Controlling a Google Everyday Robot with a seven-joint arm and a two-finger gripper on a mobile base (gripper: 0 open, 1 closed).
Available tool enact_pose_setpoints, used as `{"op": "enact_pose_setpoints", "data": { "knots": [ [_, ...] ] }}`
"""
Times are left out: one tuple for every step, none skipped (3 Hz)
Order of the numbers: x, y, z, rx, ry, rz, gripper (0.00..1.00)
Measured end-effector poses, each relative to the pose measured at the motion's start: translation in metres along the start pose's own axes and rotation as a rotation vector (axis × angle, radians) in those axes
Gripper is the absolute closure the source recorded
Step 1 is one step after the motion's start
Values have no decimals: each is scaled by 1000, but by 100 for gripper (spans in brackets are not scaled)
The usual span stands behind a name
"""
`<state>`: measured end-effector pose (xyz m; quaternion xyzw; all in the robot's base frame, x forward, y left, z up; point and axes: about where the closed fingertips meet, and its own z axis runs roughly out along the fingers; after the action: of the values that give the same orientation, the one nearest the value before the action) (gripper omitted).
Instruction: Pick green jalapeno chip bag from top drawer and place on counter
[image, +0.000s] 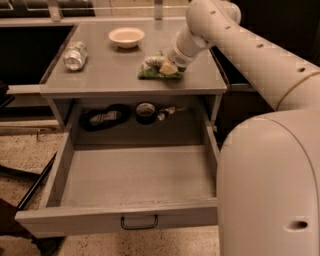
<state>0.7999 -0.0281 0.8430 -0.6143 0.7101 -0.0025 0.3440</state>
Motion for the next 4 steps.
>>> {"op": "enact_pose_setpoints", "data": {
  "knots": [
    [0, 0, 0, 0, 0, 0, 81],
    [0, 0, 0, 0, 0, 0, 58],
    [0, 0, 0, 0, 0, 0, 35],
    [0, 0, 0, 0, 0, 0, 12]
  ]
}}
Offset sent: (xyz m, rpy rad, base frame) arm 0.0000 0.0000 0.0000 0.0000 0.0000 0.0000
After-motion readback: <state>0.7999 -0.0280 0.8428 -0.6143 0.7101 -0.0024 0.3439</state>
